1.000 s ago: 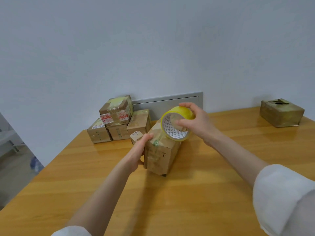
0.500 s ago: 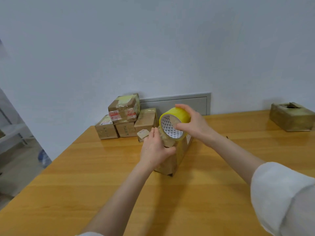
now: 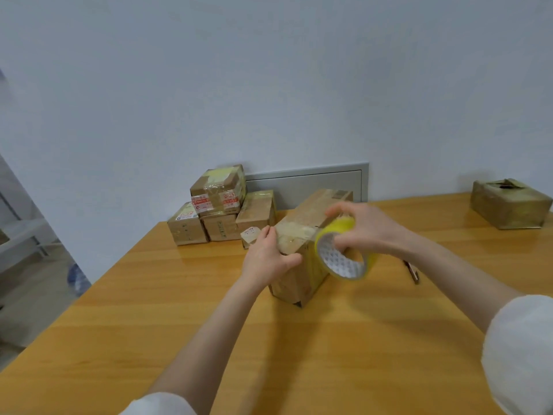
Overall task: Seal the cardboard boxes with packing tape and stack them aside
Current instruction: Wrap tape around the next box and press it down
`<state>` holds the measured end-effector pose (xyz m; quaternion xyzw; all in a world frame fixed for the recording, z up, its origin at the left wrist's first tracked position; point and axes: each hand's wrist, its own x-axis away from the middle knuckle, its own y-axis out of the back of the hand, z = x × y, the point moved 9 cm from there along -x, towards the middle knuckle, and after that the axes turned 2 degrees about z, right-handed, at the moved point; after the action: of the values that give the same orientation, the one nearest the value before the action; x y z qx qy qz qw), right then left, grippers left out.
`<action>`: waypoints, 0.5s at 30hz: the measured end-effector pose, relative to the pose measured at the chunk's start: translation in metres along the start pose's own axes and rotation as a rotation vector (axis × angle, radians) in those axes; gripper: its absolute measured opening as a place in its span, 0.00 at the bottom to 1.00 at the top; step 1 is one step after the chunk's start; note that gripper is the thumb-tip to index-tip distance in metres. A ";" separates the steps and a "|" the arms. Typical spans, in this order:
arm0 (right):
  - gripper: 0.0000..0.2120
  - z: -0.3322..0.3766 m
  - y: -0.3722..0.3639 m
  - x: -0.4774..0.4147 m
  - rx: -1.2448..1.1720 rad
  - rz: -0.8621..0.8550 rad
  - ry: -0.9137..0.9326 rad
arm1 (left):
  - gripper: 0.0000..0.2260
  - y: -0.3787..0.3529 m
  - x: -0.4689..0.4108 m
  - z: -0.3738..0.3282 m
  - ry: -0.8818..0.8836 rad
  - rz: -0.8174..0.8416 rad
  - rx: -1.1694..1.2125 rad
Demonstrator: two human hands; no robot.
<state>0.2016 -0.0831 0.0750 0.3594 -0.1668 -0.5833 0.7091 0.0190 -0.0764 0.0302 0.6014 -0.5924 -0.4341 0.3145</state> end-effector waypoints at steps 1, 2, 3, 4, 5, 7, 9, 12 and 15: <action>0.24 -0.009 -0.004 0.005 0.027 0.033 -0.018 | 0.41 0.002 0.000 0.001 -0.003 0.009 0.008; 0.23 -0.018 -0.005 0.010 0.004 0.028 -0.048 | 0.41 0.002 -0.001 0.001 -0.012 0.024 0.000; 0.22 -0.027 -0.005 0.014 -0.050 0.005 -0.074 | 0.41 0.002 -0.002 0.000 -0.019 0.037 -0.009; 0.22 -0.032 -0.006 0.018 -0.100 -0.019 -0.085 | 0.40 0.002 -0.001 -0.001 -0.027 0.040 -0.022; 0.22 -0.033 -0.009 0.020 -0.118 -0.027 -0.082 | 0.39 0.003 0.000 -0.003 -0.042 0.025 -0.049; 0.22 -0.032 -0.017 0.021 -0.090 -0.008 -0.067 | 0.35 0.010 0.003 -0.009 -0.101 -0.047 -0.125; 0.22 -0.031 -0.021 0.021 -0.076 -0.005 -0.060 | 0.32 0.013 0.006 -0.011 -0.152 -0.104 -0.129; 0.22 -0.031 -0.022 0.022 -0.100 -0.032 -0.059 | 0.31 0.014 0.010 -0.009 -0.175 -0.149 -0.101; 0.23 -0.035 -0.024 0.027 -0.124 -0.043 -0.052 | 0.33 0.013 0.010 -0.008 -0.188 -0.167 -0.147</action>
<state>0.2149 -0.0989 0.0295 0.3031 -0.1410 -0.6166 0.7128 0.0194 -0.0890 0.0436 0.5806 -0.5339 -0.5555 0.2634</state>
